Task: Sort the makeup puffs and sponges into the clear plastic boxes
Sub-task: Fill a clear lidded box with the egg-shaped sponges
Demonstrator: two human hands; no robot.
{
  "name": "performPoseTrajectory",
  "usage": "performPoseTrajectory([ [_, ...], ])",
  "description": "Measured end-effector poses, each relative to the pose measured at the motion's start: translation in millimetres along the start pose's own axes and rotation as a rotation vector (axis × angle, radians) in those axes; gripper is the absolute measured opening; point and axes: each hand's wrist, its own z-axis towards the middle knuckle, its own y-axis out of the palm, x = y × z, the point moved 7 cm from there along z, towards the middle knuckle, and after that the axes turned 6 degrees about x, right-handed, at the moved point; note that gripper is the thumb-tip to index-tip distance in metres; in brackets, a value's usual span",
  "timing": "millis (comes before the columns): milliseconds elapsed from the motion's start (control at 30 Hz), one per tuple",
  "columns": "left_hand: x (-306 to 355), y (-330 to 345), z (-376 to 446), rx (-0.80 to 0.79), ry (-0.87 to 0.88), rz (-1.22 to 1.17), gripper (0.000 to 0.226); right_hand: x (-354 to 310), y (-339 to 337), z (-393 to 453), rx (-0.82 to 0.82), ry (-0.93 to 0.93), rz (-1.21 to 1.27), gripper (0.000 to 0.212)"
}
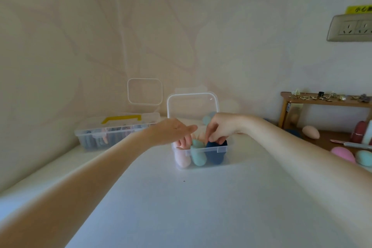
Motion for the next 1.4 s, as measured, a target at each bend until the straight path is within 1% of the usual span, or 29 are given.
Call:
performPoseTrajectory([
  [67,1,9,1,-0.018,-0.026,0.004,0.05,-1,5,-2,0.005,0.022,-0.044,0.018],
  [133,6,16,1,-0.028,-0.034,0.041,0.051,5,6,-2,0.028,0.05,-0.137,0.014],
  [167,8,18,1,-0.026,-0.032,0.076,0.051,9,6,-3,0.058,0.072,-0.2,0.009],
  [233,12,21,0,-0.033,-0.018,0.182,0.05,13,4,-14,0.139,0.129,-0.29,0.011],
  [300,15,25,-3,-0.042,0.01,0.275,0.045,11,6,-20,0.163,0.112,-0.311,0.02],
  [400,17,37,-3,-0.071,0.02,0.237,0.042,4,8,-23,0.156,0.046,-0.36,0.023],
  [467,11,43,3,-0.059,-0.024,0.226,0.038,12,8,-23,0.151,0.087,-0.301,0.021],
  [500,8,43,6,-0.02,-0.066,0.18,0.036,13,8,-20,0.155,0.091,-0.294,0.021],
  [567,5,37,12,0.017,-0.077,0.122,0.036,16,5,-13,0.159,0.062,-0.264,0.014],
  [633,0,25,12,-0.004,-0.054,-0.03,0.036,14,-3,-5,0.173,-0.013,-0.067,0.012],
  [700,-9,5,16,0.098,0.016,-0.14,0.036,16,-22,-2,0.293,-0.045,0.121,0.011],
  [733,-14,-2,18,0.141,0.047,-0.14,0.032,17,-32,-1,0.37,-0.062,0.154,0.011],
  [767,-17,-4,20,0.157,0.079,-0.096,0.027,19,-38,1,0.427,-0.069,0.129,0.012],
  [800,-17,-3,21,0.142,0.103,-0.013,0.025,20,-40,2,0.439,-0.074,0.079,0.013],
  [833,-16,2,23,0.107,0.125,0.069,0.027,20,-36,4,0.395,-0.075,0.007,0.014],
  [900,-8,17,26,0.007,0.164,0.172,0.038,22,-19,9,0.259,-0.052,-0.079,0.01],
  [967,-2,31,26,-0.081,0.18,0.244,0.044,19,-6,9,0.204,-0.053,-0.105,0.006],
  [1100,-1,42,34,-0.205,0.151,0.356,0.047,14,4,9,0.261,-0.06,-0.236,0.015],
  [1167,-4,46,38,-0.254,0.148,0.417,0.045,10,10,9,0.27,-0.061,-0.245,0.019],
  [1300,-8,49,46,-0.251,0.118,0.463,0.052,9,19,18,0.253,-0.075,-0.225,0.019],
  [1400,-1,49,48,-0.266,0.104,0.511,0.049,8,17,17,0.257,-0.099,-0.248,0.021],
])
